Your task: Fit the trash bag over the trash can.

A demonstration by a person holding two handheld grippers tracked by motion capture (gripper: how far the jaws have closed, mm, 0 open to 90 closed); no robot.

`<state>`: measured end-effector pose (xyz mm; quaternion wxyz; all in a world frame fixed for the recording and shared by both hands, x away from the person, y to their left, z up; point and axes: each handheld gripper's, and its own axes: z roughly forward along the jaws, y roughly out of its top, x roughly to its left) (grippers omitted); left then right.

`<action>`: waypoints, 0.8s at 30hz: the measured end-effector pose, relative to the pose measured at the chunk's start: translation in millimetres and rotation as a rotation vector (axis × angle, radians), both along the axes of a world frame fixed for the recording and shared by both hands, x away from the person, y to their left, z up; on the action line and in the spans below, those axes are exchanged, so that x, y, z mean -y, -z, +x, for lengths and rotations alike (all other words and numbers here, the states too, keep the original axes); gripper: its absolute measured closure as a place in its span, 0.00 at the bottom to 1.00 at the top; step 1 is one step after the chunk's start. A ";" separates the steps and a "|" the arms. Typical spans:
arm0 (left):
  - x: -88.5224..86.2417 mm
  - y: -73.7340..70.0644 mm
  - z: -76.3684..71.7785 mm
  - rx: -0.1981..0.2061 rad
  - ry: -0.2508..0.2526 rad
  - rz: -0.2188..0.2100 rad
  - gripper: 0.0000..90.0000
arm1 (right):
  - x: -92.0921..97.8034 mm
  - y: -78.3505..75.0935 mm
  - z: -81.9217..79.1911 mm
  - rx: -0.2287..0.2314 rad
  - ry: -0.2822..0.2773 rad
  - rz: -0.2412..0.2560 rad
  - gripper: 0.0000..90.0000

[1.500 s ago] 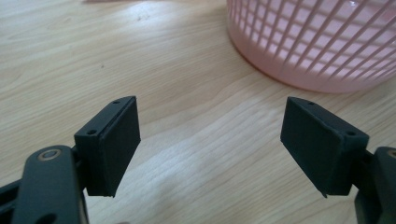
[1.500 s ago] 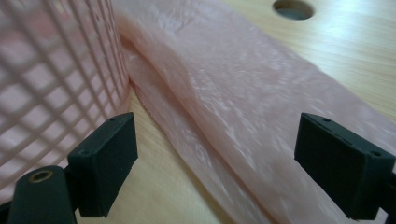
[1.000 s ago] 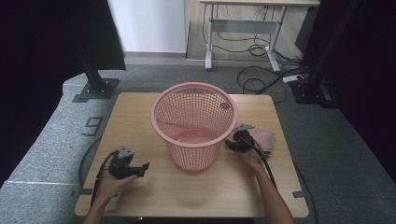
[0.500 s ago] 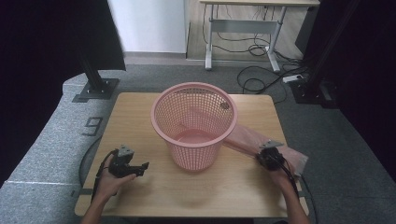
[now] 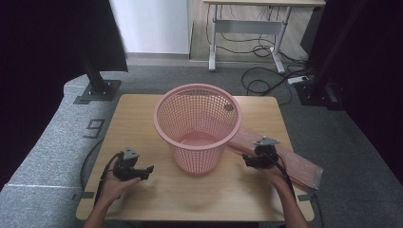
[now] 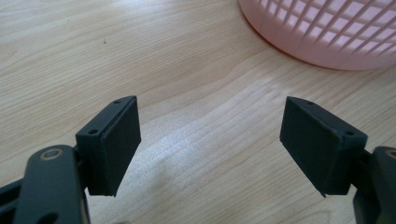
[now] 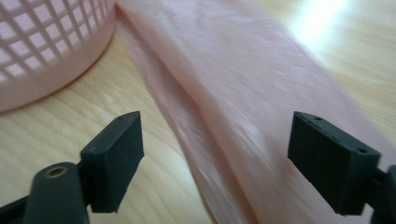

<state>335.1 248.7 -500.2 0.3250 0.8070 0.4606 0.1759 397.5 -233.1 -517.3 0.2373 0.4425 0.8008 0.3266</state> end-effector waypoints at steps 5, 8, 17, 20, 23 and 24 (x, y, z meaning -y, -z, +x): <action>-0.6 1.7 0.3 -0.006 -0.001 0.003 0.23 | -13.7 15.1 27.2 -0.091 -0.003 0.018 0.15; -0.1 2.7 1.1 -0.010 -0.003 0.007 0.23 | -13.5 22.8 37.0 -0.124 -0.001 0.063 0.14; -4.0 0.4 0.6 -0.015 -0.009 -0.030 0.24 | -11.3 29.2 42.9 -0.099 0.052 0.050 0.26; -5.0 -0.6 -0.5 -0.005 -0.019 -0.033 0.25 | -4.7 28.1 41.9 -0.086 0.064 0.057 0.41; -4.9 -1.4 -2.1 -0.002 -0.013 -0.031 0.25 | 2.9 27.5 41.8 -0.075 0.052 0.063 0.55; -4.3 -1.2 -2.4 -0.001 -0.012 -0.031 0.24 | 5.9 28.3 40.9 -0.062 0.042 0.068 0.60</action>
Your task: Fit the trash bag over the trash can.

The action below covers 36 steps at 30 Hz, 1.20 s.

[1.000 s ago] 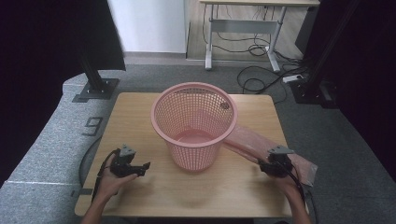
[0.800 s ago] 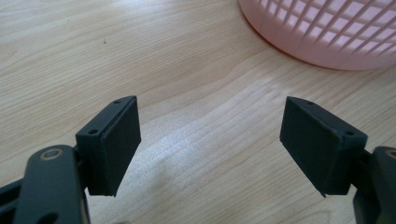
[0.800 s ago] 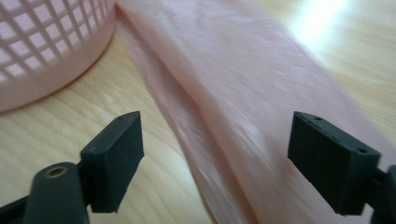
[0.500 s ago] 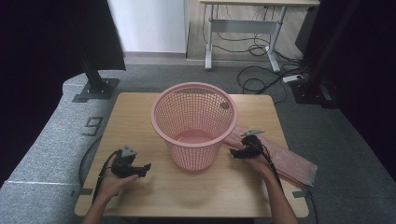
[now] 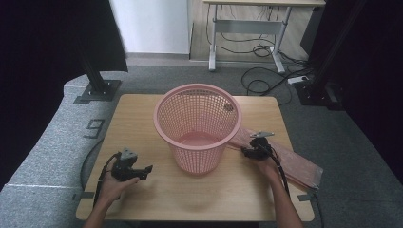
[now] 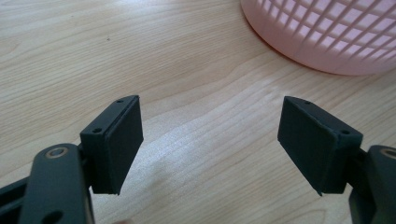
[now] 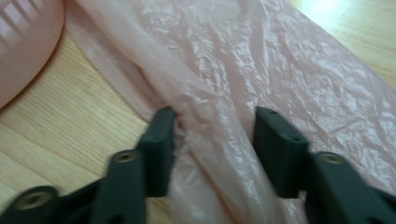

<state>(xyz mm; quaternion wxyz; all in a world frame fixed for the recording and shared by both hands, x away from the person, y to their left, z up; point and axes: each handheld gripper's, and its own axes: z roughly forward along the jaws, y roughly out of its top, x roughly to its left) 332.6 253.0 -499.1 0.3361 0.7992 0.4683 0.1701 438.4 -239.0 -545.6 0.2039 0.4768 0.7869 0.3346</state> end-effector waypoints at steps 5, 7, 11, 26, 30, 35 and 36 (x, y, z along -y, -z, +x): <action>1.8 1.6 0.5 -0.008 0.014 0.009 0.24 | 13.7 0.3 -2.8 0.018 -0.001 0.000 0.85; 1.9 2.4 1.2 -0.012 0.012 0.012 0.24 | 16.3 -0.6 -3.4 0.023 -0.009 -0.025 0.91; 0.8 2.4 1.8 -0.014 0.014 0.012 0.24 | 20.5 -3.5 -5.5 0.047 -0.032 -0.086 0.95; -1.5 1.5 1.7 -0.013 0.017 0.011 0.25 | 45.1 -78.0 -59.7 0.330 -0.094 0.083 0.96; -2.0 2.0 2.6 -0.015 0.018 0.011 0.24 | 52.6 -91.8 -64.4 0.358 -0.091 0.154 0.96; -2.6 1.0 2.0 -0.012 0.018 0.007 0.25 | 60.0 -101.9 -70.4 0.378 -0.061 0.217 0.96; -2.8 0.8 1.8 -0.012 0.017 0.005 0.25 | 61.5 -104.2 -72.0 0.388 -0.054 0.234 0.96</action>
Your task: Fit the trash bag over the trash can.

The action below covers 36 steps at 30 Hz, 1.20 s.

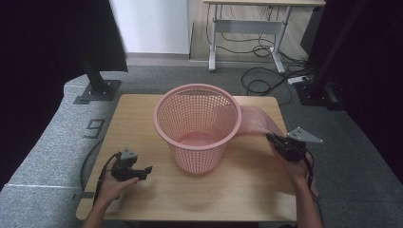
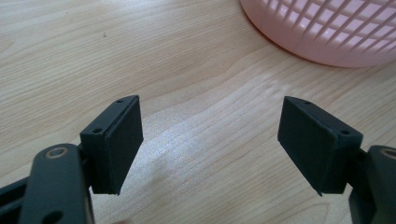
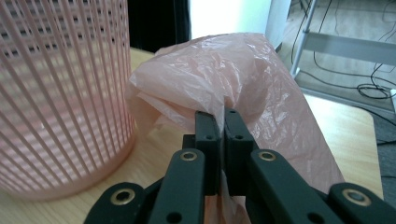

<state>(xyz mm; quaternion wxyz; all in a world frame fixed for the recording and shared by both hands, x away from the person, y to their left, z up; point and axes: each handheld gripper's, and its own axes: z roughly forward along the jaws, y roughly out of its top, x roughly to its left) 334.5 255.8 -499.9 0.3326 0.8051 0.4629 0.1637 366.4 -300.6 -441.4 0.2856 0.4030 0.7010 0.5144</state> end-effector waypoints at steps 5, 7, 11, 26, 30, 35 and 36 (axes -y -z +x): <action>0.0 0.1 0.2 -0.001 0.000 0.003 0.25 | 3.7 -13.1 -7.4 0.034 -0.002 0.044 0.96; 0.0 0.3 0.5 -0.002 0.000 0.003 0.25 | 4.6 -19.3 -10.8 0.055 -0.005 0.058 0.96; -0.1 0.2 0.5 -0.001 -0.002 0.002 0.25 | 4.4 -29.8 -16.1 0.094 -0.016 0.071 0.95; 0.7 -0.1 0.4 0.002 -0.013 -0.009 0.25 | 6.6 -52.0 -31.5 0.185 -0.048 0.145 0.95; 2.2 1.5 1.3 -0.002 -0.001 0.008 0.25 | 4.1 -59.8 -33.4 0.198 -0.053 0.126 0.95; 0.4 0.7 3.4 0.002 -0.009 -0.007 0.25 | 8.5 -78.3 -38.7 0.225 -0.050 0.131 0.96; 0.1 0.6 3.7 0.002 -0.009 -0.007 0.25 | 10.1 -83.4 -39.9 0.230 -0.045 0.127 0.96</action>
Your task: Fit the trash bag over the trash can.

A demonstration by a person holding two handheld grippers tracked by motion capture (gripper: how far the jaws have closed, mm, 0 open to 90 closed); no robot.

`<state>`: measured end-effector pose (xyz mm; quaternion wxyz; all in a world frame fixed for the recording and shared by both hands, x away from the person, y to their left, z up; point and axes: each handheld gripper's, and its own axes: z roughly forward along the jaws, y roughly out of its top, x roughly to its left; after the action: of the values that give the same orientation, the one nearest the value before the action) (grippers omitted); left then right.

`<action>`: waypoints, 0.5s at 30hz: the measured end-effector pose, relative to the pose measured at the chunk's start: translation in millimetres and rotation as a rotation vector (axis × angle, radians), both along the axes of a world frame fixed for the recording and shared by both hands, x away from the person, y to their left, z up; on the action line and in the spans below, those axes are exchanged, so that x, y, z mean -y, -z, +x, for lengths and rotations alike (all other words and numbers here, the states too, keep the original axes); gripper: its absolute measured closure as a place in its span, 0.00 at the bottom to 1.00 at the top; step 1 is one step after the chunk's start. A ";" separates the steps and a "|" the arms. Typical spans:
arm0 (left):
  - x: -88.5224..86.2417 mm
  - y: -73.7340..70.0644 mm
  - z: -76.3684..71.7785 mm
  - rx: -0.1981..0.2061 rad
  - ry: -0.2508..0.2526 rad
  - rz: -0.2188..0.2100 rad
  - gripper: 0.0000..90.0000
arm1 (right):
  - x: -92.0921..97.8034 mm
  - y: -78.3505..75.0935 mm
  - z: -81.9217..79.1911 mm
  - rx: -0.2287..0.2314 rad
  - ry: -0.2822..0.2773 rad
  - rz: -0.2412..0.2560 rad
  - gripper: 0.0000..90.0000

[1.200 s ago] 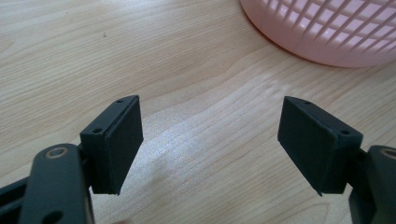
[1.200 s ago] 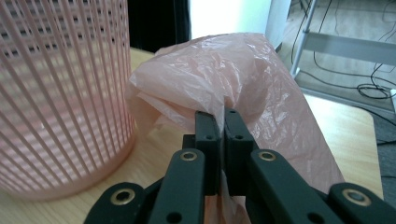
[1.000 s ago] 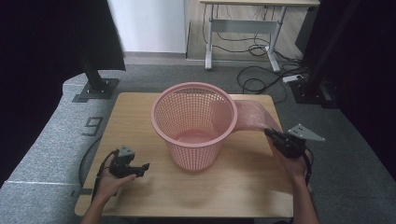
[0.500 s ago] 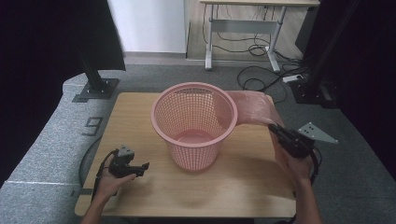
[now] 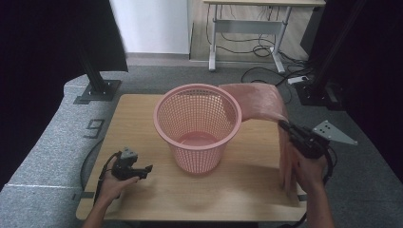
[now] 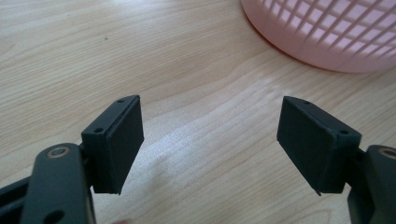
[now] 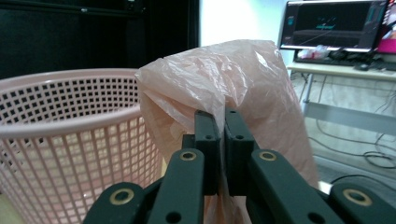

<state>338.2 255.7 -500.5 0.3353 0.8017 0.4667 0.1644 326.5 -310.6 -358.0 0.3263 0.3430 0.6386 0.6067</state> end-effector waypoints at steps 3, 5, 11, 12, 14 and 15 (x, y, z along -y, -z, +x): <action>0.1 -0.6 0.3 0.000 0.003 0.001 0.25 | 5.6 -19.1 -4.9 0.024 0.009 0.010 0.96; 0.7 -1.1 -0.1 0.003 0.006 0.002 0.25 | 7.8 -34.1 -9.3 0.049 0.022 0.001 0.96; 1.8 -1.7 -0.6 0.004 0.016 0.003 0.26 | 2.8 -78.0 -22.2 0.123 0.026 -0.048 0.96; 1.7 -1.7 -0.4 0.003 0.016 0.003 0.26 | 0.8 -84.9 -24.0 0.134 0.026 -0.058 0.96; 1.3 -2.0 0.1 0.006 0.016 0.000 0.26 | -4.1 -98.6 -27.6 0.157 0.027 -0.088 0.96; 0.3 -2.4 0.4 0.006 0.017 -0.003 0.27 | -6.2 -103.5 -28.8 0.166 0.025 -0.098 0.96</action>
<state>338.6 255.4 -498.1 0.3395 0.8046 0.4591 0.1630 297.7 -304.5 -254.5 0.4021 0.2829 0.6341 0.5968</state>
